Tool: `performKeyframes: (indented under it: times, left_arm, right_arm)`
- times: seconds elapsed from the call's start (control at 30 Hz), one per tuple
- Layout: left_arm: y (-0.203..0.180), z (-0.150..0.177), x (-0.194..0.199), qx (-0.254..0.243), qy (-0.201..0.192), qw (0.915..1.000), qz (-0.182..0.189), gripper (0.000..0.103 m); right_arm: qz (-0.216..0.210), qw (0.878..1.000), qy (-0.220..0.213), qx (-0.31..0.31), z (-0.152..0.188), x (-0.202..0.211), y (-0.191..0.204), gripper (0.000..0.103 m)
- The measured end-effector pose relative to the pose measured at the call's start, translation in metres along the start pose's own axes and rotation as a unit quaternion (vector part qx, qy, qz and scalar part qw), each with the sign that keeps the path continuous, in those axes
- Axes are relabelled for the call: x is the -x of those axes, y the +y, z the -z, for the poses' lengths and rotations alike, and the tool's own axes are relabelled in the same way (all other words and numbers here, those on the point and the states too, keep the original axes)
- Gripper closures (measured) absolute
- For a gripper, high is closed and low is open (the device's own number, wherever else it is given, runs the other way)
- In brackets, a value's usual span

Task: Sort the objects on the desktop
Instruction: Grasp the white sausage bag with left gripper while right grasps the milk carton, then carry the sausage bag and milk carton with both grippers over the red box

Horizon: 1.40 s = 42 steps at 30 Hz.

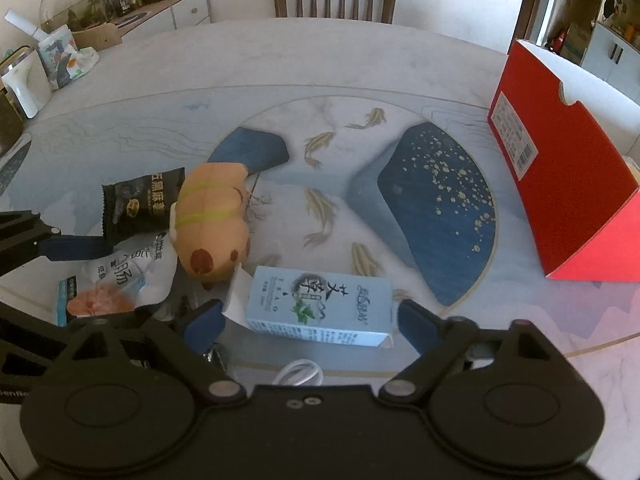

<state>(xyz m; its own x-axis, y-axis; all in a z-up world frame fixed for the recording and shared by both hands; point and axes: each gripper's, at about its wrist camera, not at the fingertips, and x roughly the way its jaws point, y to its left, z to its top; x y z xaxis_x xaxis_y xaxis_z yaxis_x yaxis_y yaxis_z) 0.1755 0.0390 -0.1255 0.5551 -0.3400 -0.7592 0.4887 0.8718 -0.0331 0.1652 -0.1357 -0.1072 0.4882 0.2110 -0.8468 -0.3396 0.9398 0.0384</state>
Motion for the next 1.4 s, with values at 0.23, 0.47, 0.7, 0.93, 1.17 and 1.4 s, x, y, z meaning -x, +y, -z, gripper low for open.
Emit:
performKeyframes:
  times: [0.23, 0.47, 0.7, 0.93, 1.17, 1.4]
  left_arm:
    - [0.0, -0.001, 0.0, 0.019, -0.004, 0.9998, -0.004, 0.041]
    - [0.004, -0.004, 0.006, 0.062, -0.002, 0.998, 0.003, 0.044]
    - [-0.001, -0.007, 0.022, 0.081, -0.013, 0.9966, 0.007, 0.044]
    - [-0.005, -0.014, 0.04, 0.102, -0.026, 0.9944, 0.003, 0.044]
    - [-0.014, -0.025, 0.054, 0.112, -0.039, 0.9929, 0.009, 0.044]
    - [-0.03, -0.045, 0.062, 0.105, -0.052, 0.9931, 0.011, 0.044]
  right_arm:
    - [0.004, 1.0, -0.005, -0.007, 0.0, 0.003, -0.005, 0.031]
    - [-0.005, 1.0, -0.009, -0.005, -0.001, 0.012, -0.006, 0.033]
    - [-0.007, 1.0, -0.018, 0.001, 0.002, 0.024, -0.008, 0.033]
    - [-0.01, 1.0, -0.028, -0.004, 0.002, 0.038, -0.014, 0.033]
    - [-0.019, 0.999, -0.043, -0.004, -0.002, 0.057, -0.021, 0.033]
    - [-0.03, 0.998, -0.063, -0.006, -0.007, 0.081, -0.041, 0.033]
